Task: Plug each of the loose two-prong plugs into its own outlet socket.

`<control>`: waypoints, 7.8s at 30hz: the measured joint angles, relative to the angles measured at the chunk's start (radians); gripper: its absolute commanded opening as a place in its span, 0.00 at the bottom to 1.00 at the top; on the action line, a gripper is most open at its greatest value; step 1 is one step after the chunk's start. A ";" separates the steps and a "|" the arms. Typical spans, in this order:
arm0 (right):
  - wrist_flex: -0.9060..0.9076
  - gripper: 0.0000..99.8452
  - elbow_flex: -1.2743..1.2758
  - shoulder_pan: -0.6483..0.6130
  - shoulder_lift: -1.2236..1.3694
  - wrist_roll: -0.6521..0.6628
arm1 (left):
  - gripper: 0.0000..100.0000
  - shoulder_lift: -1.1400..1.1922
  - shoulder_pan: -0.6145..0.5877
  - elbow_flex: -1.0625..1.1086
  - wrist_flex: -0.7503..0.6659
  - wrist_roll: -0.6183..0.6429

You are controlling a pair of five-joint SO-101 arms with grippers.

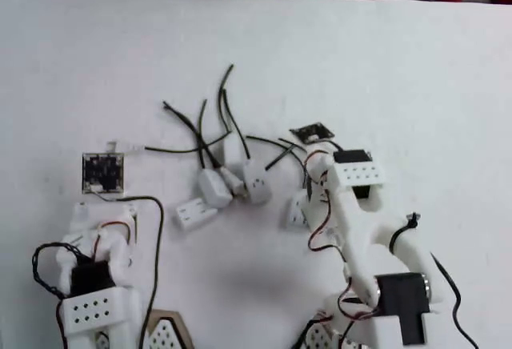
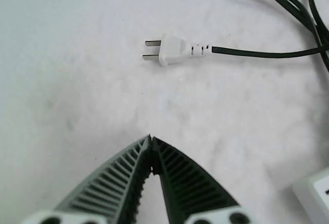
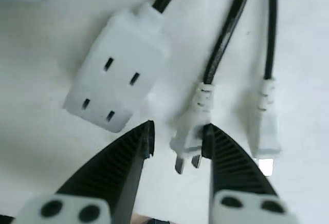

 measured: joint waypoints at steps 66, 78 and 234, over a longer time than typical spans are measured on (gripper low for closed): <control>-0.135 0.02 0.206 -0.474 -0.953 -0.247 | 0.02 0.000 0.267 -0.235 -0.023 0.196; -0.388 0.02 0.497 -0.729 -1.264 -0.255 | 0.02 0.000 0.416 -0.236 -0.124 0.196; -0.508 0.02 0.114 -0.816 -0.120 -0.397 | 0.16 -0.002 -0.110 -0.261 0.256 0.074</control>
